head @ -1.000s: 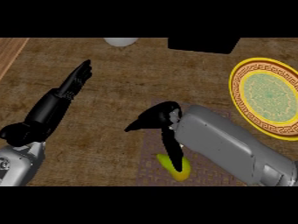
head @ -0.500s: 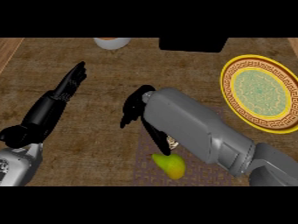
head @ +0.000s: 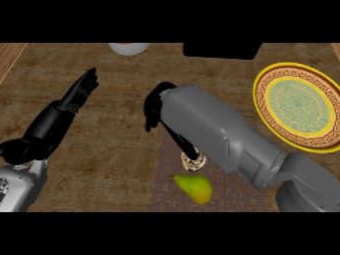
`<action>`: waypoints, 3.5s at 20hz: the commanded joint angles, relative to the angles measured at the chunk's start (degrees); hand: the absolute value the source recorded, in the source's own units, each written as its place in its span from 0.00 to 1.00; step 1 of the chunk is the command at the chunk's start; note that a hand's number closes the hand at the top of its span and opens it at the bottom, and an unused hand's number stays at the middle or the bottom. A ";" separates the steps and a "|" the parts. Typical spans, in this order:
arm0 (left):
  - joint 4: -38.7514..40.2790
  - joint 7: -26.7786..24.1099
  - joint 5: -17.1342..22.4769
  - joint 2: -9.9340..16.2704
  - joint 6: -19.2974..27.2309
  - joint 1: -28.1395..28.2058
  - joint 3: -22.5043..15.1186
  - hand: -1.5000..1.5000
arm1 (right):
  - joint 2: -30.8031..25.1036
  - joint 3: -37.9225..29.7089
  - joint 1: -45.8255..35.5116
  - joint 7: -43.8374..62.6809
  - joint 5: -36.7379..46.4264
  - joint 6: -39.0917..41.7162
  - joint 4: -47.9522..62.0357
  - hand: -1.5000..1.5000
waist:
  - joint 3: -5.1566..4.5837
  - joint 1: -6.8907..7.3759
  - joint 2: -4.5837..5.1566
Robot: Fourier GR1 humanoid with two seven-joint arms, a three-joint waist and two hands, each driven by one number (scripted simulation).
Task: Pick the cupcake from the placemat and place it in the plate
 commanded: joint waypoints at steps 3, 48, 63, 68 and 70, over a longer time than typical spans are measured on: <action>-1.88 0.65 -0.31 -0.10 -0.63 1.01 0.41 0.50 | 0.27 0.61 -1.40 -3.31 0.90 2.99 4.78 0.00 | 0.04 0.73 0.12; 0.21 0.23 -3.21 -4.07 -3.26 1.79 4.76 0.50 | -1.58 20.15 13.96 -25.26 17.72 0.00 -7.29 1.00 | 0.12 -1.76 -0.14; 0.30 1.26 -2.99 -2.37 -2.87 5.31 7.11 0.50 | -4.58 -1.88 5.91 16.28 14.99 -53.82 12.49 1.00 | 0.20 -6.98 -3.75; 0.18 1.30 -3.47 -2.64 -3.54 4.26 6.01 0.50 | 0.15 -2.84 1.00 34.30 16.74 -73.05 10.40 1.00 | 0.04 -4.08 -2.68; -0.27 0.88 -3.59 -3.39 -3.40 4.07 5.50 0.50 | 0.20 -1.88 -0.19 41.65 17.98 -78.00 7.21 1.00 | -0.01 -3.06 -2.60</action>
